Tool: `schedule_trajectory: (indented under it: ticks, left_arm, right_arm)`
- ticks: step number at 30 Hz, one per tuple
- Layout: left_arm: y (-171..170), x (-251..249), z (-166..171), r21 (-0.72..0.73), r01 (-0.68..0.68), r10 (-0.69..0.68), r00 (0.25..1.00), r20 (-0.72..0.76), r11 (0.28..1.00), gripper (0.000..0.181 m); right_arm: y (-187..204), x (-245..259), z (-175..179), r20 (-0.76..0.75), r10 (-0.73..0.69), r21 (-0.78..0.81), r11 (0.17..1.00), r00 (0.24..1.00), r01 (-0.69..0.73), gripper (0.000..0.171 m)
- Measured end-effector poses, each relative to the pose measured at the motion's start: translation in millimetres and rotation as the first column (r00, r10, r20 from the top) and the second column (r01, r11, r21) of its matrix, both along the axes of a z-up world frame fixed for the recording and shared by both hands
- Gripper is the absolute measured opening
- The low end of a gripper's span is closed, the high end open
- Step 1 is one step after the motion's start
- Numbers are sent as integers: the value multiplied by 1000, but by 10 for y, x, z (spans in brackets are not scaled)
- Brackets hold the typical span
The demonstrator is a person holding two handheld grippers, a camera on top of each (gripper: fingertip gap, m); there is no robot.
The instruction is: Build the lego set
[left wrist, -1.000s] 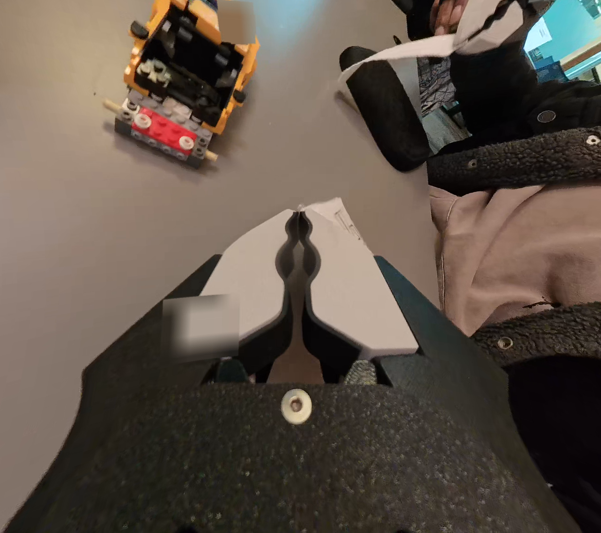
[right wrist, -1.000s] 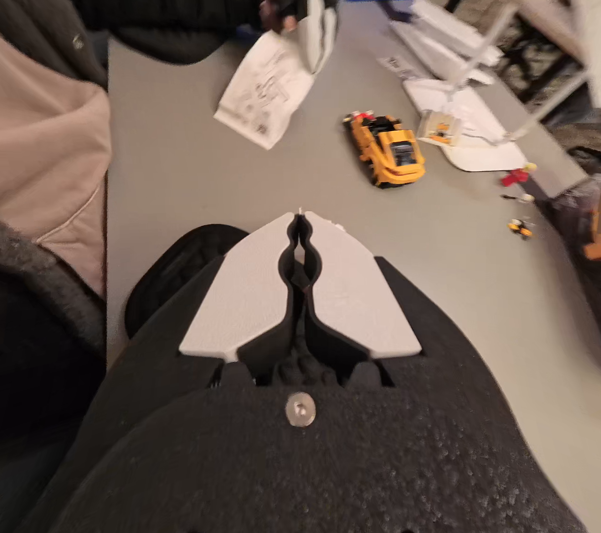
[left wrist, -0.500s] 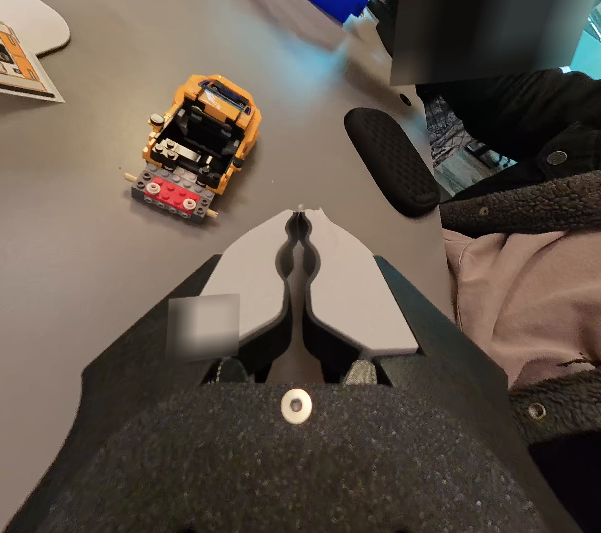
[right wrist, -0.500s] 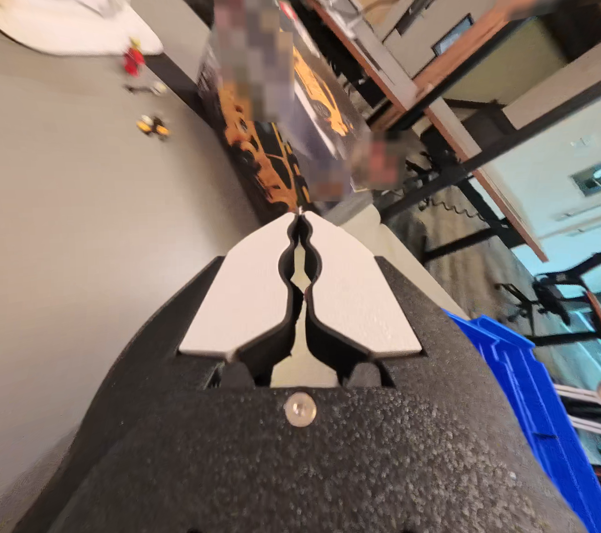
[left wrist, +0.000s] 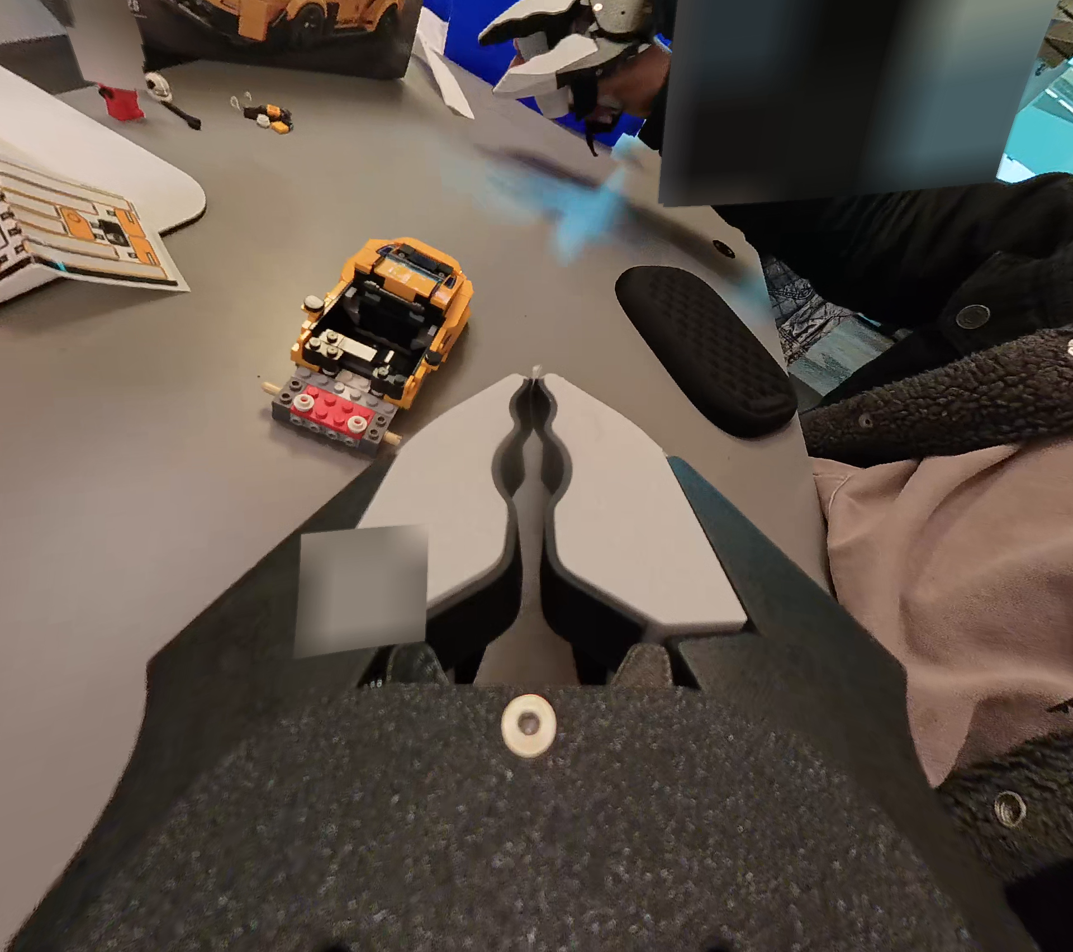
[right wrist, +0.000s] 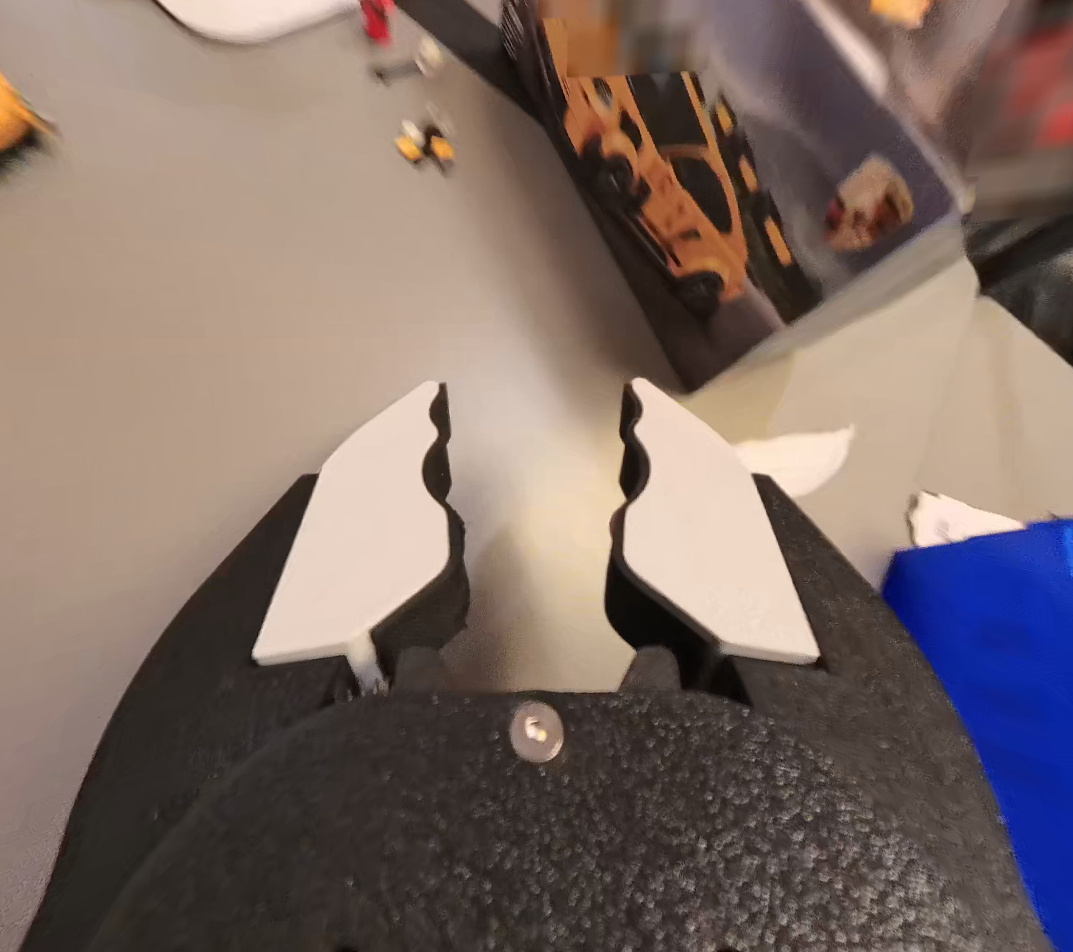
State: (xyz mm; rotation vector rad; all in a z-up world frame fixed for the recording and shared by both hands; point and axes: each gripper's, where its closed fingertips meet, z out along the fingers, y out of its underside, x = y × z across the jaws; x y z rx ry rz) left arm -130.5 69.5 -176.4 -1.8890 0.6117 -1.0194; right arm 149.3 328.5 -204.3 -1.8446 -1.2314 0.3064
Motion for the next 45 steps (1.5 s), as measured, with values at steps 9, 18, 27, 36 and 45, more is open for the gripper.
schedule_trajectory:
  ticks: [9, 18, 27, 36, 45]
  left_arm:
    - [-77, 87, 80, 95, 40, -39, 999, -13, 995, 0]
    - [-297, 238, 170, 244, 132, -118, 990, -71, 961, 0]
    - [-637, 389, 316, 443, 259, -243, 966, -93, 859, 0]
    - [-754, 307, 154, 420, 302, -236, 951, -202, 856, 3]
    - [-826, 260, -530, 295, 381, -175, 821, -543, 876, 6]
  right_arm:
    - [-1296, -934, 306, -118, 305, -6, 952, 945, -307, 66]
    - [-2402, -1455, 56, -65, 565, -10, 824, 822, -567, 59]
    - [-3183, -1788, -291, -124, 777, -265, 574, 617, -775, 44]
    - [-3105, -1838, -184, 92, 782, -5, 619, 616, -785, 4]
    - [-3063, -1726, -215, 389, 666, 233, 597, 636, -768, 2]
